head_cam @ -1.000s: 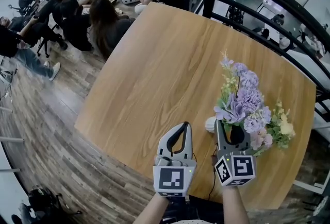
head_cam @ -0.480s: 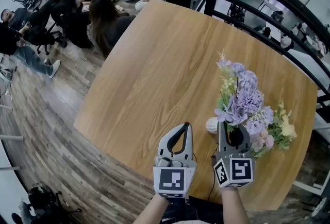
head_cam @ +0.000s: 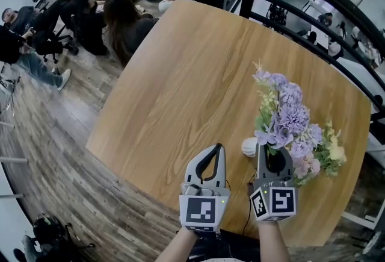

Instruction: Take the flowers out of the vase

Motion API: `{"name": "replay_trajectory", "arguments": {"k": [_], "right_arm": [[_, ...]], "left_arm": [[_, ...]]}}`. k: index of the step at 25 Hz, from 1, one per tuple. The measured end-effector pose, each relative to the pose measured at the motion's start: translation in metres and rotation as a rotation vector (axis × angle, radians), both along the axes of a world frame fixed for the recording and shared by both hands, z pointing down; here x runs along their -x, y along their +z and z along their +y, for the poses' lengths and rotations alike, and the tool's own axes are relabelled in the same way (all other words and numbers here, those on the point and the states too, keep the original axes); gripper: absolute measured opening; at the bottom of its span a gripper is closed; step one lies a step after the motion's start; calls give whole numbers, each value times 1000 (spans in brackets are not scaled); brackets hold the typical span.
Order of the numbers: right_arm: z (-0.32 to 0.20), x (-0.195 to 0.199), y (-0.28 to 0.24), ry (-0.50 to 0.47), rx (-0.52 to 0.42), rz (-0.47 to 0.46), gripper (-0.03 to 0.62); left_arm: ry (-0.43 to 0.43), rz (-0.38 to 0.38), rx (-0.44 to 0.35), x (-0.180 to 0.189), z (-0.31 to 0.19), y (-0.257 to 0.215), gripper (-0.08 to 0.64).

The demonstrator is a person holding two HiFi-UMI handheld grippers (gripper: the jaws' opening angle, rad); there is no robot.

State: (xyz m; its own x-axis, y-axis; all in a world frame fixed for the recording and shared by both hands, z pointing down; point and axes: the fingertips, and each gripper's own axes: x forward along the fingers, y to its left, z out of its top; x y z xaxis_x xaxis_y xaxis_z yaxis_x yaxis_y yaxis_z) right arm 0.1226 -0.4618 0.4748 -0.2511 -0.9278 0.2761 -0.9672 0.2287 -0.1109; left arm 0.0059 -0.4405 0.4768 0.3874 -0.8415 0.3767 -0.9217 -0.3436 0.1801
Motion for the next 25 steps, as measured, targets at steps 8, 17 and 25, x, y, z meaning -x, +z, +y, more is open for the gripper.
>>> {"name": "replay_trajectory", "arguments": {"k": [8, 17, 25], "right_arm": [[-1, 2, -14, 15, -33, -4, 77], [-5, 6, -36, 19, -92, -7, 76], [-1, 7, -57, 34, -131, -6, 75]], "left_arm": [[0, 6, -4, 6, 0, -2, 32], [2, 8, -20, 12, -2, -6, 32], [14, 20, -48, 13, 0, -20, 32]]}}
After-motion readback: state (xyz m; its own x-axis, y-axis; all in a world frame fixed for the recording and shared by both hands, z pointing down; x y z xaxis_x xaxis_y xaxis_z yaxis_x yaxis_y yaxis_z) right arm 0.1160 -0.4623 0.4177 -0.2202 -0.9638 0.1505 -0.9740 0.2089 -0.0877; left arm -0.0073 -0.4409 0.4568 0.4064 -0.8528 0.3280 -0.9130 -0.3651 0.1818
